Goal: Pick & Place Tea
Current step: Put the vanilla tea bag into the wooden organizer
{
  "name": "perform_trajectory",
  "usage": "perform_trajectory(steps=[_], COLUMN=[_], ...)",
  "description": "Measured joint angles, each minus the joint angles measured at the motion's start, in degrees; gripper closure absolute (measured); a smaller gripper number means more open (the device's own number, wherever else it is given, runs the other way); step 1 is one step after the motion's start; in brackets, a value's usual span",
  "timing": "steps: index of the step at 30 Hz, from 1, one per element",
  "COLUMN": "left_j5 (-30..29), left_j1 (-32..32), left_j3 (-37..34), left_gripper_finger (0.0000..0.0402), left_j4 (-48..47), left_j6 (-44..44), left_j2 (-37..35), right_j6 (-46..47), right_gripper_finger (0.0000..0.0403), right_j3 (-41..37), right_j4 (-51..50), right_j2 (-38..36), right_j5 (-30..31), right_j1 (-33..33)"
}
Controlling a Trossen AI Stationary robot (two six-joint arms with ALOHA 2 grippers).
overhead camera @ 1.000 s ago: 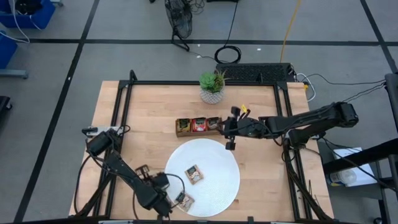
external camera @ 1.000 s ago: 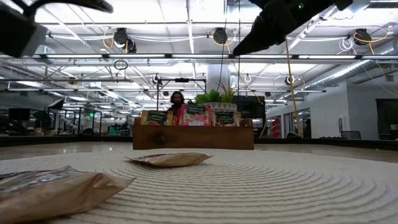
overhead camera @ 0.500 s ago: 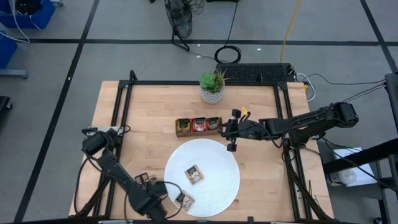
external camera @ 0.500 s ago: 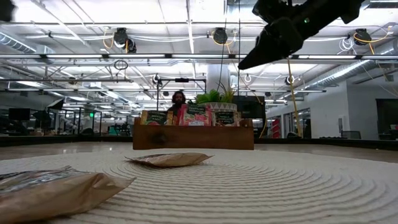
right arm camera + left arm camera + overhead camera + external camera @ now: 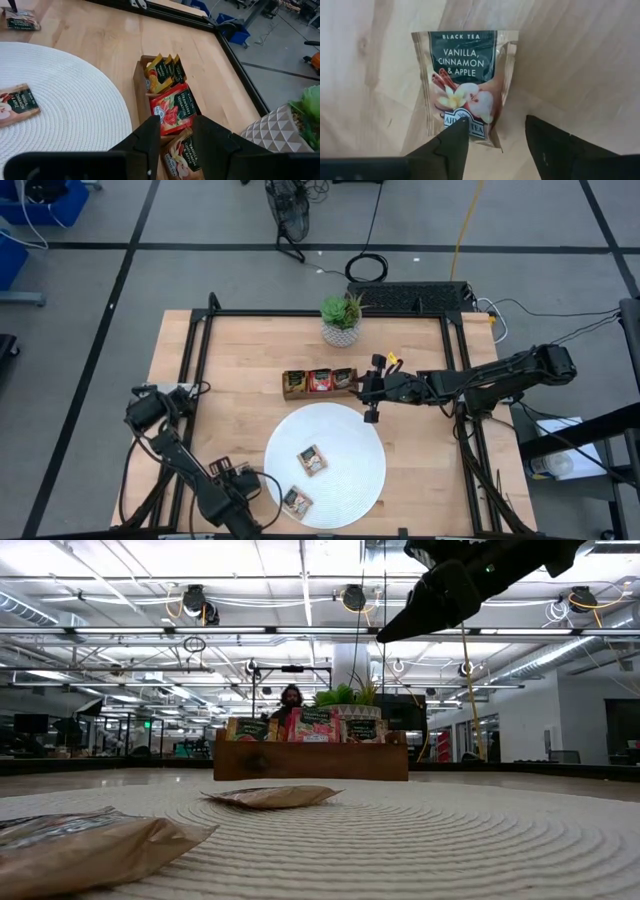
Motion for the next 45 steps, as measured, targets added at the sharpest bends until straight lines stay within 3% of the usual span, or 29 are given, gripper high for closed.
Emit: perform_trajectory(steps=[12,16,20,26,32,36,45], left_j5=[-5.3,-9.5,-10.8,-12.1,-30.0,-45.5,-69.4], left_j1=[-0.2,-0.2,0.1,1.7,6.3,11.0,23.4], left_j3=[-3.3,-3.6,-3.9,1.0,11.7,12.9,12.9], left_gripper_finger=[0.0255,0.0301,0.0381,0.0394,0.0396,0.0396,0.0396], left_j4=[3.4,3.3,2.8,-4.7,-18.8,-19.0,-15.2], left_j6=[2.4,2.6,3.2,5.4,17.9,32.3,63.9], left_j2=[-0.1,0.1,0.4,1.0,0.7,0.7,0.6], right_j6=[0.4,0.4,0.5,0.7,4.6,6.5,18.6], right_gripper_finger=[0.0303,0.0303,0.0303,0.0303,0.0303,0.0303,0.0303], right_j3=[0.0,0.0,0.0,0.0,-0.7,-3.7,-14.3], right_j4=[0.0,0.0,0.0,0.0,1.5,7.2,31.4], right_j2=[0.0,0.0,0.0,0.0,0.0,0.0,0.7], right_j5=[0.0,0.0,0.0,0.0,-3.5,-8.7,-17.5], right_j1=[0.0,0.0,0.0,0.1,0.1,0.1,-4.0])
